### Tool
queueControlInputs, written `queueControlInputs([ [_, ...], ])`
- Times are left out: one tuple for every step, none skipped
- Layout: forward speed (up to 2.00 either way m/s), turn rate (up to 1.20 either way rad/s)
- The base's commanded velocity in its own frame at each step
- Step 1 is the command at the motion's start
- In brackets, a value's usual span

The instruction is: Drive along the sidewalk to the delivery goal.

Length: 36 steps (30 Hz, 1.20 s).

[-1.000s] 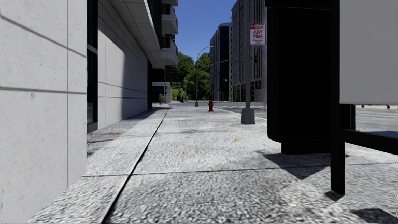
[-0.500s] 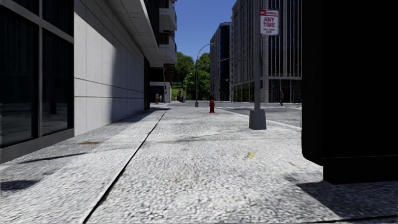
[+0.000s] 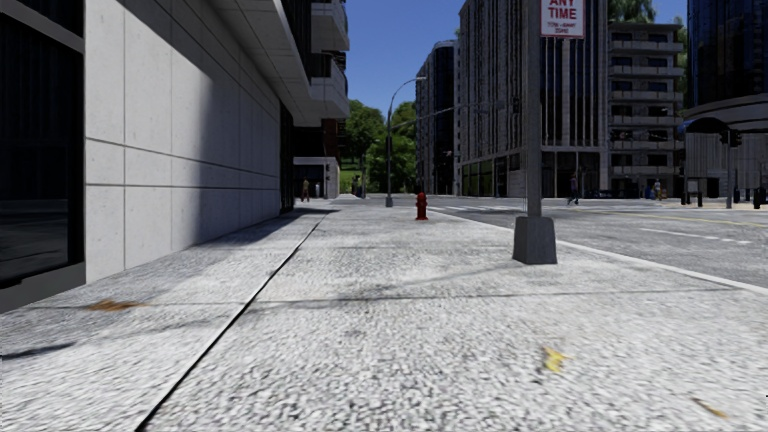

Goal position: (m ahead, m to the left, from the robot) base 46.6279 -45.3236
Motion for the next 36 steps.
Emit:
queueControlInputs([
  [2.00,0.26],
  [2.00,0.26],
  [2.00,0.26],
  [2.00,0.26],
  [2.00,0.26],
  [2.00,0.26],
  [2.00,0.26],
  [2.00,0.26],
  [2.00,0.26],
  [2.00,0.26],
  [2.00,0.26],
  [2.00,0.26],
  [2.00,0.22],
  [2.00,0.19],
  [2.00,0.15],
  [2.00,0.15],
  [2.00,0.08],
  [2.00,0.00],
  [2.00,0.00],
  [2.00,0.00],
  [2.00,0.00],
  [2.00,0.00],
  [2.00,0.00],
  [2.00,0.00],
  [2.00,0.00],
  [2.00,0.00],
  [2.00,0.00],
  [2.00,0.00],
  [2.00,0.00],
  [2.00,0.00],
  [2.00,0.00],
  [2.00,0.00],
  [2.00,0.00],
  [2.00,0.00],
  [2.00,0.00],
  [2.00,0.00],
])
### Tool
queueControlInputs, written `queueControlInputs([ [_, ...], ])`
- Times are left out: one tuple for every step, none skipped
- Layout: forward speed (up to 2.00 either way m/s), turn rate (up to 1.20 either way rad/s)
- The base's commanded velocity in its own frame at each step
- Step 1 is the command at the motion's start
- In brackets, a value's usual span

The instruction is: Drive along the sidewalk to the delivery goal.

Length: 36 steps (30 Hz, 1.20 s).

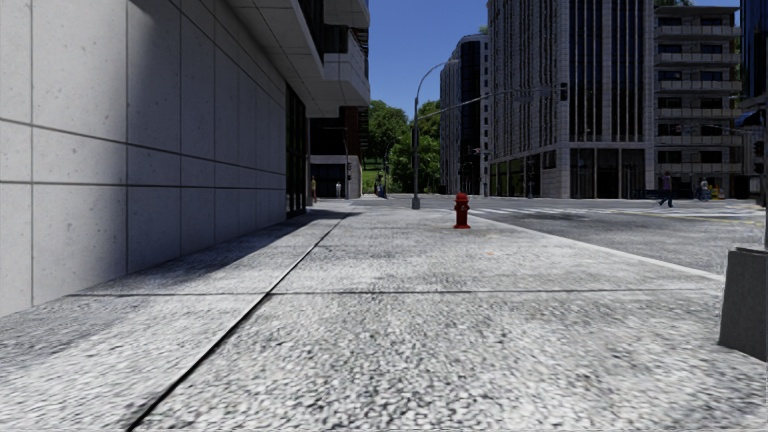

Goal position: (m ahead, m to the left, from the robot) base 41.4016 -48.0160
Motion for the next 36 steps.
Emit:
queueControlInputs([
  [2.00,0.00],
  [2.00,0.00],
  [2.00,0.00],
  [2.00,0.00],
  [2.00,0.00],
  [2.00,0.00],
  [2.00,0.00],
  [2.00,0.00],
  [2.00,0.00],
  [2.00,0.00],
  [2.00,0.00],
  [2.00,0.00],
  [2.00,0.00],
  [2.00,0.00],
  [2.00,0.00],
  [2.00,0.00],
  [2.00,0.00],
  [2.00,0.00],
  [2.00,0.00],
  [2.00,0.00],
  [2.00,0.00],
  [2.00,0.00],
  [2.00,0.00],
  [2.00,0.00],
  [2.00,0.00],
  [2.00,0.00],
  [2.00,0.00],
  [2.00,0.00],
  [2.00,0.00],
  [2.00,0.00],
  [2.00,0.00],
  [2.00,0.00],
  [2.00,0.00],
  [2.00,0.00],
  [2.00,0.00],
  [2.00,0.00],
])
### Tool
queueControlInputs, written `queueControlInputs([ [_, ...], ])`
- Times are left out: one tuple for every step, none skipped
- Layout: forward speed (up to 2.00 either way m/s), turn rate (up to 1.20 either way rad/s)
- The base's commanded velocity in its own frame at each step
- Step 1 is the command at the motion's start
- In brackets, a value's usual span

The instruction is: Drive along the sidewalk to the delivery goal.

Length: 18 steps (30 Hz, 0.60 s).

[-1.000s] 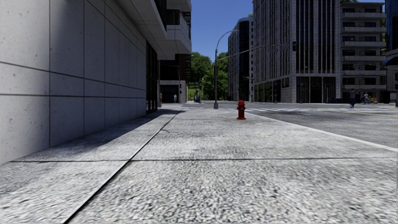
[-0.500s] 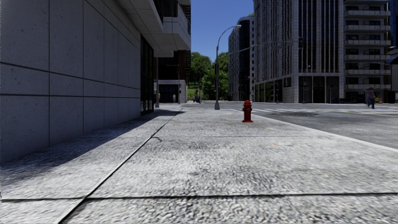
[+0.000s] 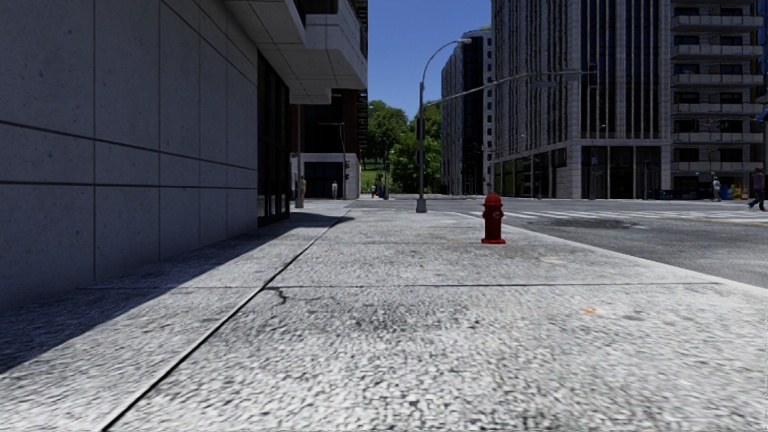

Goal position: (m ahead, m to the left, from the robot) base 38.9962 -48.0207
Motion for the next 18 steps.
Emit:
queueControlInputs([
  [2.00,0.00],
  [2.00,0.00],
  [2.00,0.00],
  [2.00,0.00],
  [2.00,0.00],
  [2.00,0.00],
  [2.00,0.00],
  [2.00,0.00],
  [2.00,0.00],
  [2.00,0.00],
  [2.00,0.00],
  [2.00,0.00],
  [2.00,0.00],
  [2.00,0.00],
  [2.00,0.00],
  [2.00,0.00],
  [2.00,0.00],
  [2.00,0.00],
])
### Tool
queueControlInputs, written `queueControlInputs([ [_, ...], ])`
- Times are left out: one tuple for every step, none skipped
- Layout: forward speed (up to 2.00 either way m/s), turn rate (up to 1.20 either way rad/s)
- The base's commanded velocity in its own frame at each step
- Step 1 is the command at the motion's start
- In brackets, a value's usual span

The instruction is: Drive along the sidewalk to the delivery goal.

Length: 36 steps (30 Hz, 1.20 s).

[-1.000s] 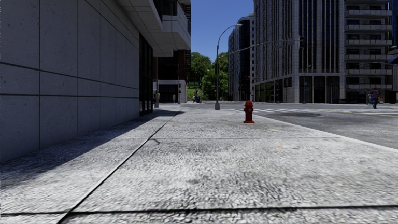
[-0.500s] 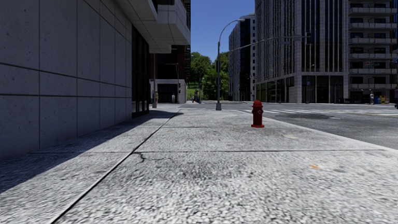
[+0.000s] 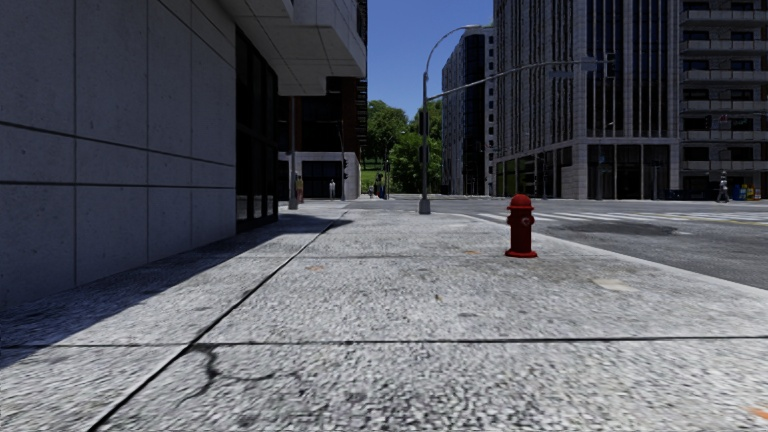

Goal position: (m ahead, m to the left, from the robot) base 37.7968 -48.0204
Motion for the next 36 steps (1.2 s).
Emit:
queueControlInputs([
  [2.00,0.00],
  [2.00,0.00],
  [2.00,0.00],
  [2.00,0.00],
  [2.00,0.00],
  [2.00,0.00],
  [2.00,0.00],
  [2.00,0.00],
  [2.00,0.00],
  [2.00,0.00],
  [2.00,0.00],
  [2.00,0.00],
  [2.00,0.00],
  [2.00,0.00],
  [2.00,0.00],
  [2.00,0.00],
  [2.00,0.00],
  [2.00,0.00],
  [2.00,0.00],
  [2.00,0.00],
  [2.00,0.00],
  [2.00,0.00],
  [2.00,0.00],
  [2.00,0.00],
  [2.00,0.00],
  [2.00,0.00],
  [2.00,0.00],
  [2.00,0.00],
  [2.00,0.00],
  [2.00,0.00],
  [2.00,0.00],
  [2.00,0.00],
  [2.00,0.00],
  [2.00,0.00],
  [2.00,0.00],
  [2.00,0.00],
])
